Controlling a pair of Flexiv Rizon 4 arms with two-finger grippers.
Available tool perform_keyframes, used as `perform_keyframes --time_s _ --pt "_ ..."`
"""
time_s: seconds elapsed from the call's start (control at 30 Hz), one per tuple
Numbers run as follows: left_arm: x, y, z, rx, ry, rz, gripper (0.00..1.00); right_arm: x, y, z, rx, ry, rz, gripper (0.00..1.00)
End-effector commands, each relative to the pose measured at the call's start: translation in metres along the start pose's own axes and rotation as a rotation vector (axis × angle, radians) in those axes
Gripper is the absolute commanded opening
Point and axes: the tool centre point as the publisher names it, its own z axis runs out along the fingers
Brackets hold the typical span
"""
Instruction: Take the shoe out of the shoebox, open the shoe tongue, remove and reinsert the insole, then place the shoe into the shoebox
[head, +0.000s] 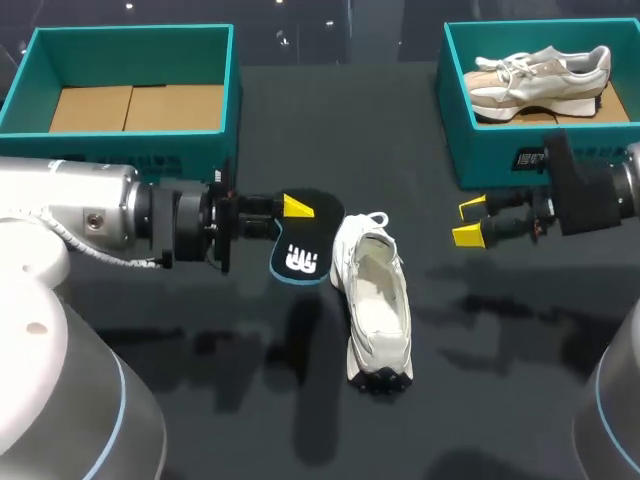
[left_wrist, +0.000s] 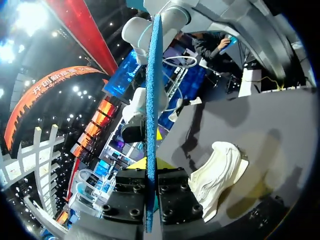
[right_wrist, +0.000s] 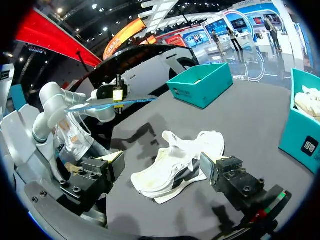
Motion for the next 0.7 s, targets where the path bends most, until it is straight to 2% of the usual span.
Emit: perform_keyframes --time_s 0.03,0.17,0.33,0.4,0.43,0.7 --pt "0.014 -0.024 -0.015 -0.026 0.020 -0.026 0.00 0.018 -0.015 -0.010 0.044 -0.131 -0.192 1.00" --pt "0.019 -0.035 -0.014 -0.016 0.031 -0.081 0.00 0.014 -0.025 -0.008 0.082 -0.172 -0.249 1.00" --pt "0.029 -0.039 -0.003 0.007 0.038 -0.198 0.00 0.010 -0.036 -0.008 0.112 -0.198 -0.324 1.00" --pt "0.034 -0.038 0.003 0.013 0.041 -0.246 0.00 0.009 -0.042 -0.005 0.151 -0.222 -0.331 1.00" --pt "0.037 -0.038 0.006 -0.022 0.058 -0.213 0.00 0.009 -0.046 -0.002 0.213 -0.235 -0.321 1.00" --pt "0.037 -0.038 0.006 -0.022 0.058 -0.213 0.00 0.009 -0.046 -0.002 0.213 -0.235 -0.321 1.00"
